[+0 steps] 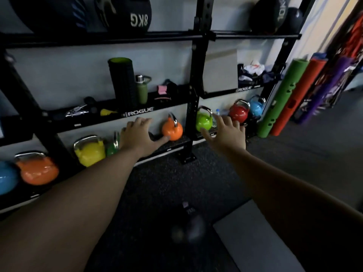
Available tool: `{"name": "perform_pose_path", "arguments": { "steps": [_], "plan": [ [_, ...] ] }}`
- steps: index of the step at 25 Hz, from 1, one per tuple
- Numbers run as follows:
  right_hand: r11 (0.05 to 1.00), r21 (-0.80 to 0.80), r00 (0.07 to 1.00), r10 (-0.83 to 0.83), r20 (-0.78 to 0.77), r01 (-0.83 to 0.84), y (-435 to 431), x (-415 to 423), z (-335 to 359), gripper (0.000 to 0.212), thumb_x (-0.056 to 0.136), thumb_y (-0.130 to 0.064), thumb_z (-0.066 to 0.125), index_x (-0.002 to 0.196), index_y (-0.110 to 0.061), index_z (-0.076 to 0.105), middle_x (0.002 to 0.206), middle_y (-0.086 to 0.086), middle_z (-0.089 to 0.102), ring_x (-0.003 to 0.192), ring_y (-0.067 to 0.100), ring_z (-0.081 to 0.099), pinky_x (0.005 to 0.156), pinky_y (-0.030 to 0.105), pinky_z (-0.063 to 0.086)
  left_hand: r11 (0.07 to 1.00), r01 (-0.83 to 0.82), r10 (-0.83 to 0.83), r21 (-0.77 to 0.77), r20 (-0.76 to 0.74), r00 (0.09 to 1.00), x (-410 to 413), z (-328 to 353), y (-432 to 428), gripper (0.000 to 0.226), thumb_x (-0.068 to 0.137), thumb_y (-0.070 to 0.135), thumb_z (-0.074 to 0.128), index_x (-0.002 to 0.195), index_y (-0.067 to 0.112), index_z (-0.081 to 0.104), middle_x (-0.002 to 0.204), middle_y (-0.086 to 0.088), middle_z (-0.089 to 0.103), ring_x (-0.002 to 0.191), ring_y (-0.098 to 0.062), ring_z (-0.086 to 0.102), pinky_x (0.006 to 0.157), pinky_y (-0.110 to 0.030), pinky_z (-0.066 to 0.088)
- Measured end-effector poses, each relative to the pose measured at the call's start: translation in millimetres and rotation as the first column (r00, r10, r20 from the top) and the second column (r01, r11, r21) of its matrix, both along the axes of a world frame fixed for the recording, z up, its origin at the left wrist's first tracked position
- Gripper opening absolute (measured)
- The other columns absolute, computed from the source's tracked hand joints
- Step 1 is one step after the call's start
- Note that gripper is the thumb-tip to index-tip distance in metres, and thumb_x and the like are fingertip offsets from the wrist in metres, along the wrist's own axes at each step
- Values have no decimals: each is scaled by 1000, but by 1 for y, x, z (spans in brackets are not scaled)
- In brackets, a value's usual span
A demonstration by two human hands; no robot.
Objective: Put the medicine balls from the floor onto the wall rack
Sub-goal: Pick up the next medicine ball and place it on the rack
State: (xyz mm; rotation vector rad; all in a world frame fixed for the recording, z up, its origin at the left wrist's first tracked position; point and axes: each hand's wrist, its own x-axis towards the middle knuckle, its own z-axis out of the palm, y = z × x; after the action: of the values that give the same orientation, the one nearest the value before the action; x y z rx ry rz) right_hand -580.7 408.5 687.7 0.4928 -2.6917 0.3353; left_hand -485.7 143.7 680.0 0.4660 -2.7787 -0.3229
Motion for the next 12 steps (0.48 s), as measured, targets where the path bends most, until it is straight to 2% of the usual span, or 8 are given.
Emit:
{"name": "perform_pose_path", "arguments": {
  "steps": [6,12],
  "plan": [
    [989,140,992,41,119,-57,0,8,-127,80,86,-80,27,148,-31,33,141,4,50,123,34,46,97,50,38,995,-26,12,95,147,989,-15,-138,-1,115,63,108,25,147,34,50,148,1,54,132,-32,53,101,-49,47],
    [964,191,960,136,243,-185,-14,-44,-278,80,87,-80,24,148,-29,33,141,4,50,122,32,47,98,50,38,990,-72,22,119,375,927,-39,-310,21,111,68,104,26,154,36,42,155,5,46,139,-28,45,107,-50,44]
  ]
}}
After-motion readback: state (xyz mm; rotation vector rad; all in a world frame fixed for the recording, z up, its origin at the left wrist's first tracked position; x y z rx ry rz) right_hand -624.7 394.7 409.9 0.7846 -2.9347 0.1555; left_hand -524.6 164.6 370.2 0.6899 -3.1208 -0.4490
